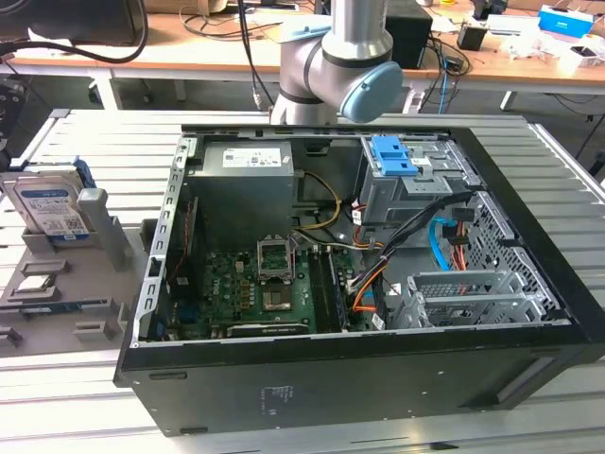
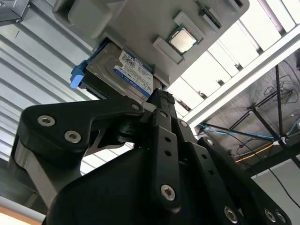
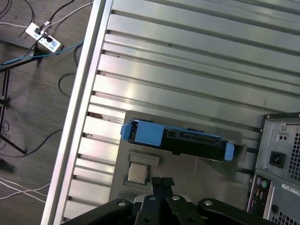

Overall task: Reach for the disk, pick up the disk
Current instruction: 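Pick up the disk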

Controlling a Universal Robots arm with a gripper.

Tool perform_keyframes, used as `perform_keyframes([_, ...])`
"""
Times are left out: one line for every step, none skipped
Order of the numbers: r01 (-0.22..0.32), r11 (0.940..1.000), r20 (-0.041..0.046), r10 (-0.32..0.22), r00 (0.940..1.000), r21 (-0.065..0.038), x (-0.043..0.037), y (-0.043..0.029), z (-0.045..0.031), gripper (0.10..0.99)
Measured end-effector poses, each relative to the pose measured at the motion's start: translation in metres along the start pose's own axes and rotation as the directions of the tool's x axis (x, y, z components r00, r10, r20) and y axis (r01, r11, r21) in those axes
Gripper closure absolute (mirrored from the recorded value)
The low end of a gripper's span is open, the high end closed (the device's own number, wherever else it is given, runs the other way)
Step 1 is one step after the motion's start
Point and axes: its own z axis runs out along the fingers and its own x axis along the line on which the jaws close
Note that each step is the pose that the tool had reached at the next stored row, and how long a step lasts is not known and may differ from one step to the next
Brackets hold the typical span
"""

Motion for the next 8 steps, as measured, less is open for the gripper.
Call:
perform_keyframes([0.006, 1.0, -0.0003, -0.006, 1.0, 0.0, 0.0, 0.0, 0.0, 0.98])
perform_keyframes([0.017, 0.9999, -0.0007, -0.017, 0.9999, 0.0, 0.0, 0.0, 0.0, 0.98])
perform_keyframes([0.026, 0.9997, -0.001, -0.026, 0.9997, 0.0, 0.0, 0.0, 0.0, 0.98])
perform_keyframes([0.034, 0.9994, -0.0013, -0.034, 0.9994, 0.0, 0.0, 0.0, 0.0, 0.98])
perform_keyframes([0.038, 0.9993, -0.0015, -0.038, 0.9993, 0.0, 0.0, 0.0, 0.0, 0.98])
perform_keyframes([0.044, 0.9991, -0.0018, -0.044, 0.999, 0.0, 0.0, 0.0, 0.0, 0.98])
perform_keyframes([0.049, 0.9988, -0.0019, -0.049, 0.9988, 0.0, 0.0, 0.0, 0.0, 0.98])
perform_keyframes([0.057, 0.9984, -0.0022, -0.057, 0.9984, 0.0, 0.0, 0.0, 0.0, 0.98])
